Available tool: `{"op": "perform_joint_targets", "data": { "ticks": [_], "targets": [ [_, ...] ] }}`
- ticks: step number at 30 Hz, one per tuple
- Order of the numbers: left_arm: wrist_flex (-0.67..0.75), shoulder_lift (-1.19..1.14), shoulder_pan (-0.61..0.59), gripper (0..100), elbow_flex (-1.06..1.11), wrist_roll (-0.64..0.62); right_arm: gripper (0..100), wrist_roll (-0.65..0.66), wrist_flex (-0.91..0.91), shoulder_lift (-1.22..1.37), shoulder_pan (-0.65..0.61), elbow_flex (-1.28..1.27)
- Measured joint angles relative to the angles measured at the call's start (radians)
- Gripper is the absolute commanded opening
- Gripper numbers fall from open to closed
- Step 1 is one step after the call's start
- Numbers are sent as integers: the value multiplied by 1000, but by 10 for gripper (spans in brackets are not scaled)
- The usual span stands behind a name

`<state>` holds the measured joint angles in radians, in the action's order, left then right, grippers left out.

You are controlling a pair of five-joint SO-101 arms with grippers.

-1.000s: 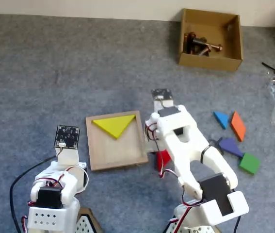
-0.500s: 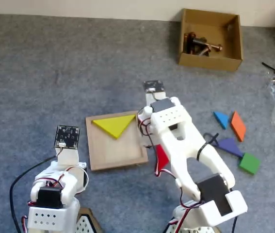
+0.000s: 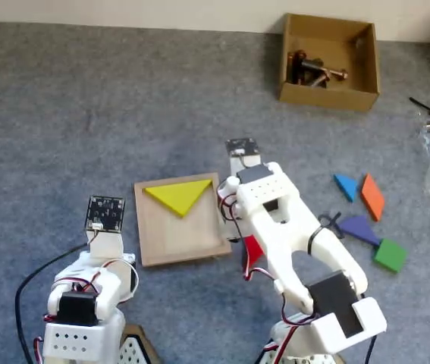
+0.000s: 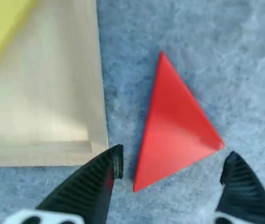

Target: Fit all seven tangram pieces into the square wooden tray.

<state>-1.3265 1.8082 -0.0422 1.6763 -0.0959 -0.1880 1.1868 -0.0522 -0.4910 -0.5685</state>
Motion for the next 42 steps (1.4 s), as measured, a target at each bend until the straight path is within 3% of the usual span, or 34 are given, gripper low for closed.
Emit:
{"op": "perform_joint_targets", "data": {
  "ticks": [21, 27, 40, 42],
  "targets": [
    [0, 0, 0, 5, 0, 0, 324, 43, -133, 0, 72, -95],
    [0, 0, 0, 5, 0, 0, 245, 44, -160, 0, 75, -106],
    [0, 0, 0, 5, 0, 0, 239, 46, -215, -3, 78, -146],
    [0, 0, 0, 5, 0, 0, 200, 46, -215, -3, 78, -146]
  ]
}}
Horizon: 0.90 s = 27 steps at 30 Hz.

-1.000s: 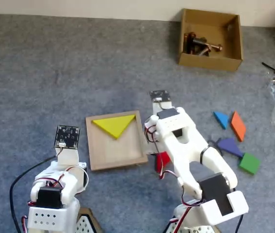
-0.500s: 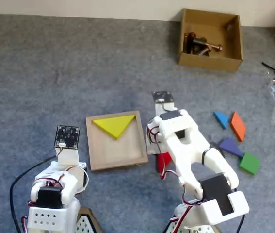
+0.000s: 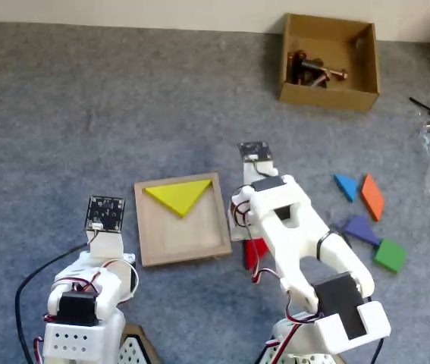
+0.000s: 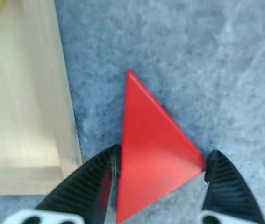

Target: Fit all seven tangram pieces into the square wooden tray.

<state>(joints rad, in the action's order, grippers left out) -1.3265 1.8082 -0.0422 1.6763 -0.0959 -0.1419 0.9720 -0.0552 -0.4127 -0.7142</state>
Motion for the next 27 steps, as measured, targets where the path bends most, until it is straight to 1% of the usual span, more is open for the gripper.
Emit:
{"op": "perform_joint_targets", "data": {
  "ticks": [3, 14, 17, 20, 23, 27],
  "targets": [
    [0, 0, 0, 5, 0, 0, 135, 2, 0, 0, 2, 0],
    [0, 0, 0, 5, 0, 0, 125, 2, 0, -2, -14, 2],
    [0, 0, 0, 5, 0, 0, 91, 3, 3, -2, -14, 5],
    [0, 0, 0, 5, 0, 0, 56, 3, 66, 0, -15, 46],
    [0, 0, 0, 5, 0, 0, 48, 3, 117, 2, -23, 81],
    [0, 0, 0, 5, 0, 0, 51, 3, 133, 3, -32, 98]
  ]
}}
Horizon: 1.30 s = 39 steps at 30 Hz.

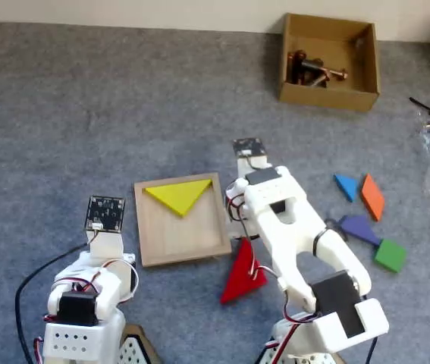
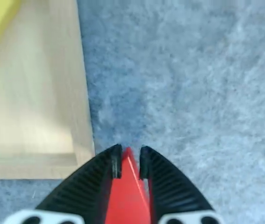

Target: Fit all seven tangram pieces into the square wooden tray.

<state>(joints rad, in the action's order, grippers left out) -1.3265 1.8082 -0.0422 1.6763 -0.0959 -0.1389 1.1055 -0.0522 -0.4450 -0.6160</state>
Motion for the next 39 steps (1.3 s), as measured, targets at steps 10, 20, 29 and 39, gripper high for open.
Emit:
{"op": "perform_joint_targets", "data": {
  "ticks": [10, 20, 29, 39],
  "targets": [
    [0, 0, 0, 5, 0, 0, 53, 0, 121, -14, 0, 55],
    [0, 0, 0, 5, 0, 0, 53, 296, 278, -341, -38, -15],
    [0, 0, 0, 5, 0, 0, 49, 489, 284, -528, -63, -344],
    [0, 0, 0, 5, 0, 0, 49, 674, 288, -629, -196, -466]
  ]
}}
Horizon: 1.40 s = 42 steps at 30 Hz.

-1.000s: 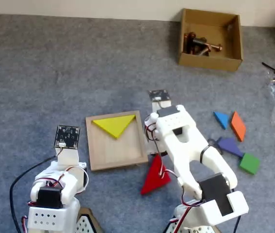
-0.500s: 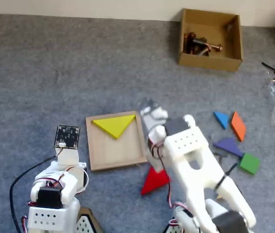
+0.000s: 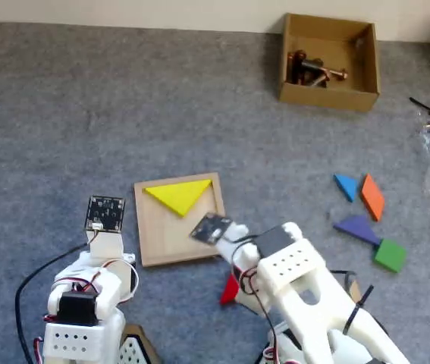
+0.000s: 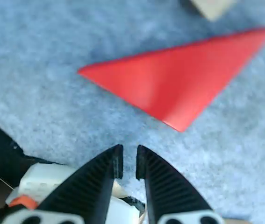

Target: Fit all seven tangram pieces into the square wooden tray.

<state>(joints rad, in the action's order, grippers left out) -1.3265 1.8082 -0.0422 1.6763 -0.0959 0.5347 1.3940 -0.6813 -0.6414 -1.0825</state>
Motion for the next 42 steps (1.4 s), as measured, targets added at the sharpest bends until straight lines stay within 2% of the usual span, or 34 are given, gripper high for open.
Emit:
{"op": "perform_joint_targets", "data": {
  "ticks": [11, 17, 23, 27, 35, 42],
  "targets": [
    [0, 0, 0, 5, 0, 0, 49, -3, -29, -6, -158, 0],
    [0, 0, 0, 5, 0, 0, 49, -120, -112, -6, -222, -40],
    [0, 0, 0, 5, 0, 0, 52, -166, -184, -6, -239, -98],
    [0, 0, 0, 5, 0, 0, 52, -170, -221, -6, -181, -100],
    [0, 0, 0, 5, 0, 0, 53, -170, -304, -6, 31, -124],
    [0, 0, 0, 5, 0, 0, 53, -170, -336, -6, 114, -124]
  ]
}}
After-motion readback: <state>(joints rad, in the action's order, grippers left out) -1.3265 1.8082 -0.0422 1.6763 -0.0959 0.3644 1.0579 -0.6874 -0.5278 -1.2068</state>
